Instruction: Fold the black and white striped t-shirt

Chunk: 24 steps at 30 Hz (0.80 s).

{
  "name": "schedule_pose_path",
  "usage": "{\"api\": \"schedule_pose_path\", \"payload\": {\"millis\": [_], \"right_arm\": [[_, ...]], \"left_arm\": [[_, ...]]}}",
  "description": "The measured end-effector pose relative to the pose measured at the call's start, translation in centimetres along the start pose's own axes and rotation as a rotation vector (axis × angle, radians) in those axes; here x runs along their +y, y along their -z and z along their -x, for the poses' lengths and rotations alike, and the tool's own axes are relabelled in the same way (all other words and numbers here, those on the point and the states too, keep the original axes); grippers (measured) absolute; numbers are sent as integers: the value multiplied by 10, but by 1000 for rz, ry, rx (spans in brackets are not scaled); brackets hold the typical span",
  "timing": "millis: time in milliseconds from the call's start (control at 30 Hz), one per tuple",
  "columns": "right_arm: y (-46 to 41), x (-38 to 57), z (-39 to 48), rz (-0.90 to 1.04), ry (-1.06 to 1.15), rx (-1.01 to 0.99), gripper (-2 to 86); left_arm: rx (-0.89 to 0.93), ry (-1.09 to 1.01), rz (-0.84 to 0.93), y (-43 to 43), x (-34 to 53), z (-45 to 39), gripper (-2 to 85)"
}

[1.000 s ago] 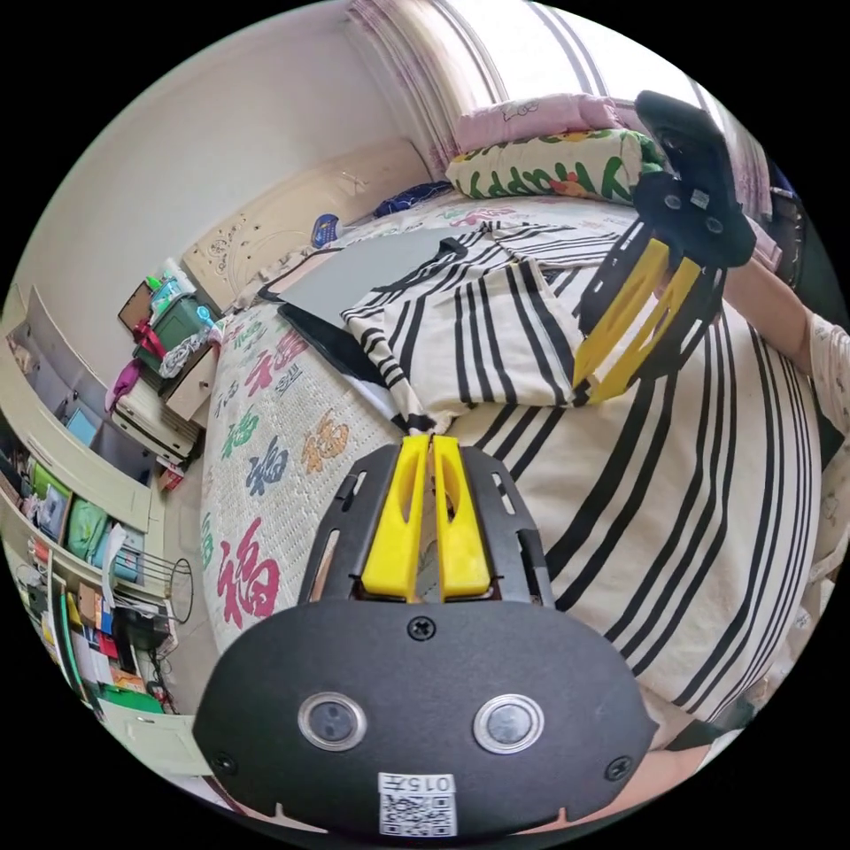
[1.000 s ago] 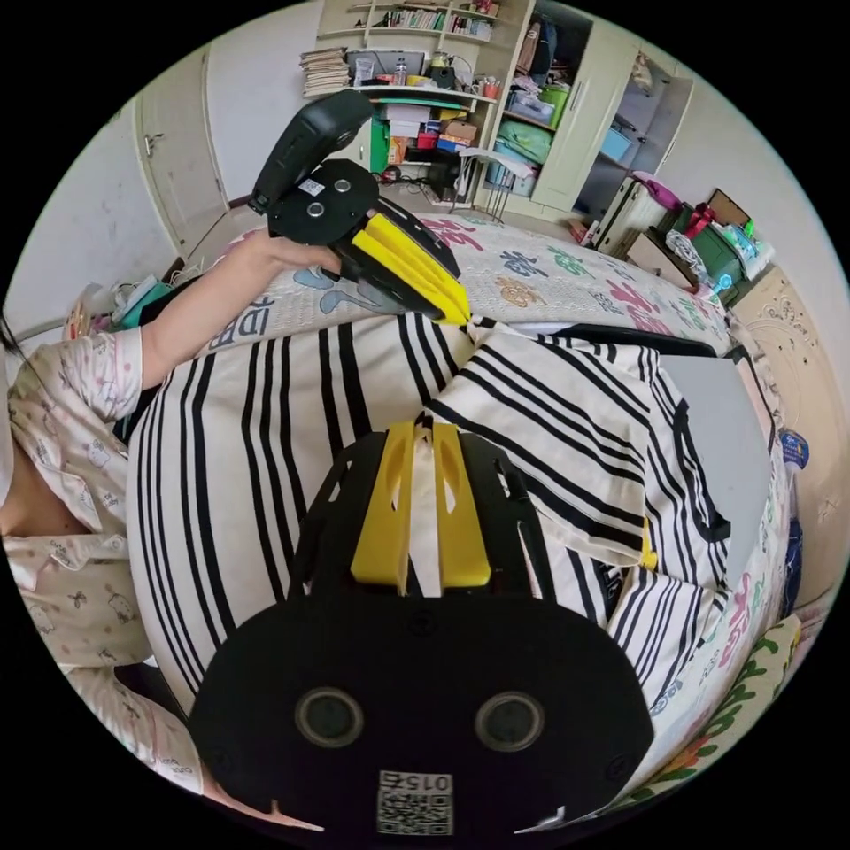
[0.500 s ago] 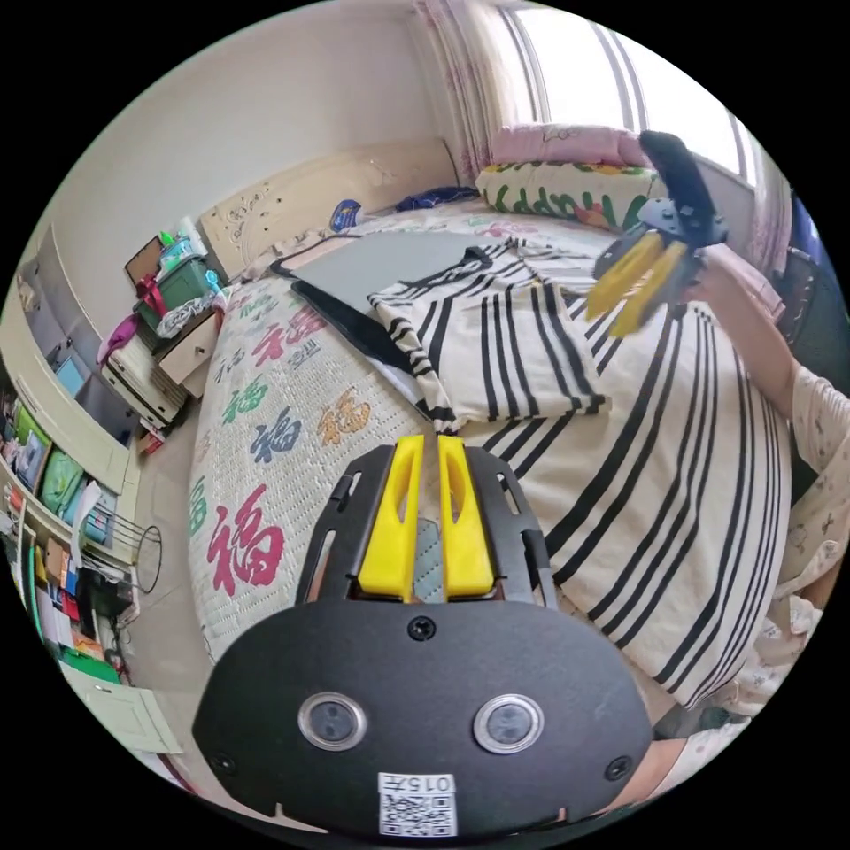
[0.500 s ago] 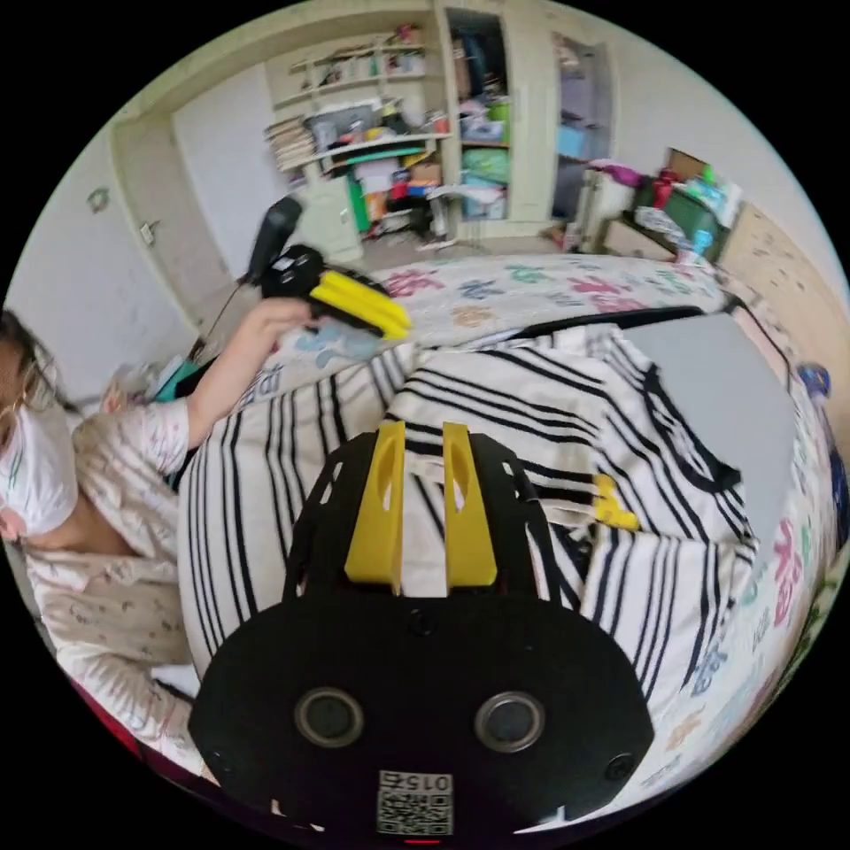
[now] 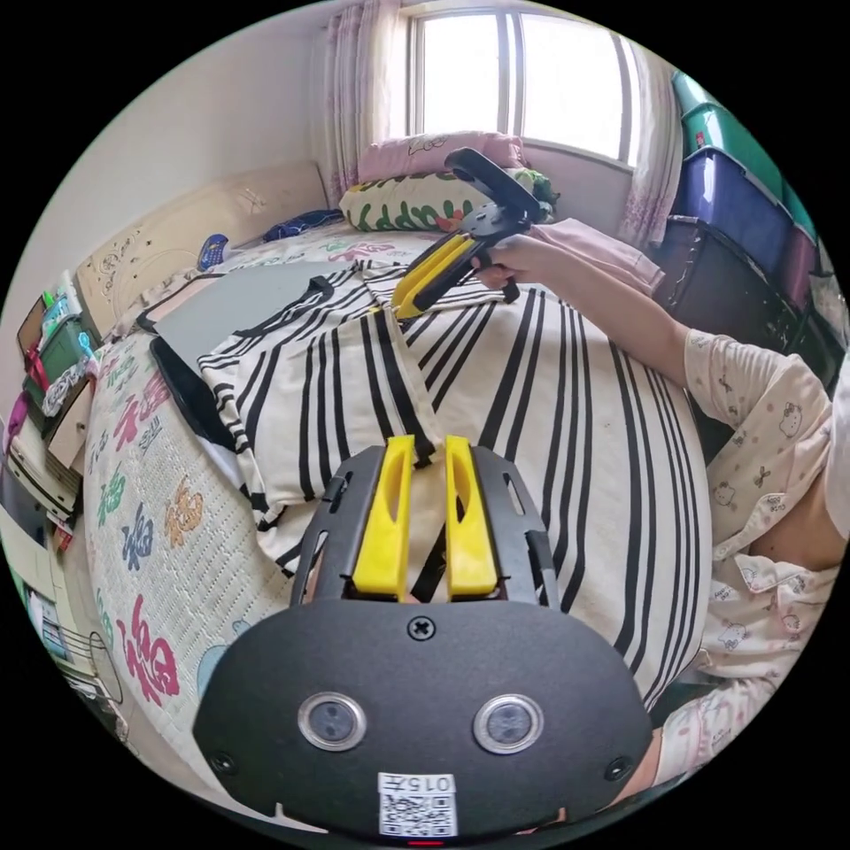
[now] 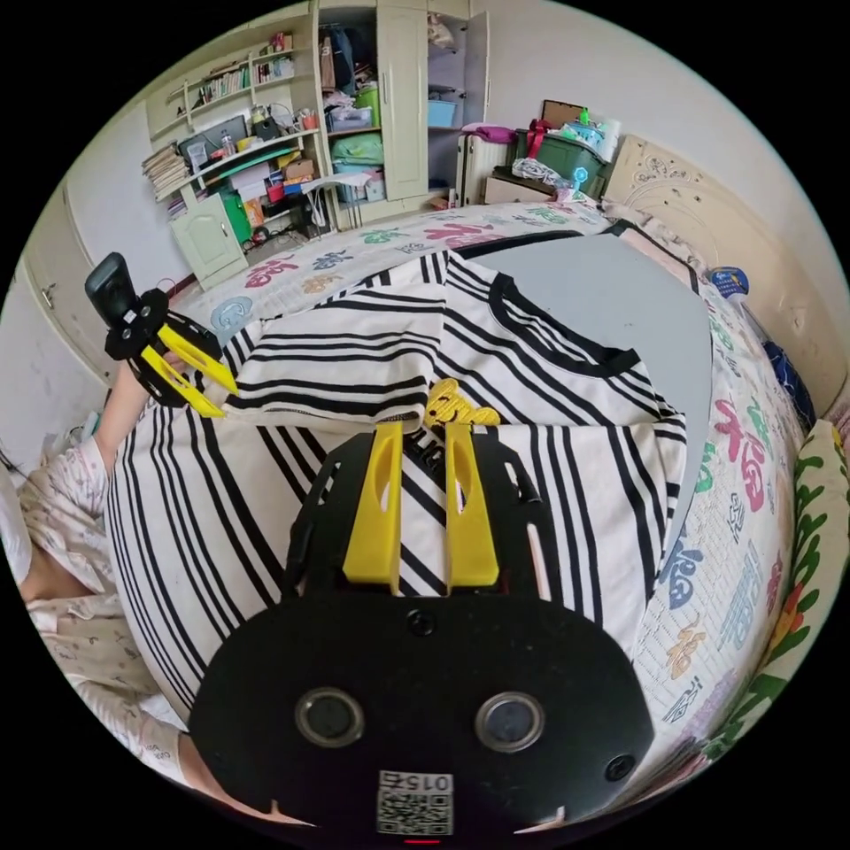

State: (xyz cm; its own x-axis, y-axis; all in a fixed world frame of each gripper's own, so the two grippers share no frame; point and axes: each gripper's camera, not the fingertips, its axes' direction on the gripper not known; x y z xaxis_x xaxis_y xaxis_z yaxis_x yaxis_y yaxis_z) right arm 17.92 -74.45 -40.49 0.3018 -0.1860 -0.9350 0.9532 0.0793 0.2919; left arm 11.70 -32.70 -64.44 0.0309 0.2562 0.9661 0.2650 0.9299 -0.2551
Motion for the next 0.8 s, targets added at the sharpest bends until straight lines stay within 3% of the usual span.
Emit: {"api": "schedule_pose_path", "payload": {"millis": [233, 533, 700, 800], "right_arm": [[6, -46, 69, 40, 47, 89, -6], [49, -95, 119, 140, 6, 82, 7], [184, -99, 107, -145, -71, 47, 50], [221, -105, 71, -188, -161, 96, 65]], "left_arm": [[-20, -20, -32, 12, -4, 13, 26], [2, -53, 19, 5, -20, 23, 57], [-70, 86, -192, 49, -28, 71, 73], [-236, 278, -153, 45, -52, 125, 77]]}}
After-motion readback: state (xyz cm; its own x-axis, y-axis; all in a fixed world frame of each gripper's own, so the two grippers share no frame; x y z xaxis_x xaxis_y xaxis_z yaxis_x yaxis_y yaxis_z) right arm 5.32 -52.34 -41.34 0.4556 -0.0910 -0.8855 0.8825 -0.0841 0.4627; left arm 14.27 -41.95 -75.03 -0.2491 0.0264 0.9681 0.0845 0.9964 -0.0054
